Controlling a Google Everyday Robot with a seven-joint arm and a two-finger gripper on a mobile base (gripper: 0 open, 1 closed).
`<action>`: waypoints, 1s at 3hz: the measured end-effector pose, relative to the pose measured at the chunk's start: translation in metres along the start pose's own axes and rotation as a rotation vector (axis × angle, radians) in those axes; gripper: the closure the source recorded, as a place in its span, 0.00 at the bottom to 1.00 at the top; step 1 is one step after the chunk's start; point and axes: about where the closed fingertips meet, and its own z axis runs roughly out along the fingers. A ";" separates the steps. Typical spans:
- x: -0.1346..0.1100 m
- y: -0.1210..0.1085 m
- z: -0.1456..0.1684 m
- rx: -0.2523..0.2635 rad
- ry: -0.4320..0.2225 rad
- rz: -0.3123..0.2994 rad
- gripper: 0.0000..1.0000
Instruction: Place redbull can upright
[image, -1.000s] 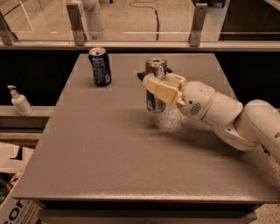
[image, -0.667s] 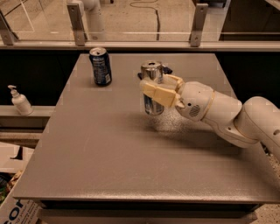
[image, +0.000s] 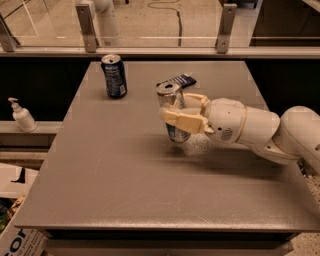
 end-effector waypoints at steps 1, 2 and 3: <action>0.005 0.008 -0.004 -0.047 0.044 -0.037 1.00; 0.008 0.012 -0.007 -0.081 0.081 -0.067 1.00; 0.020 0.015 -0.014 -0.082 0.095 -0.073 1.00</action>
Offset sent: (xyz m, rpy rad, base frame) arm -0.0178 -0.0112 -0.0142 -0.1471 -0.0729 0.1085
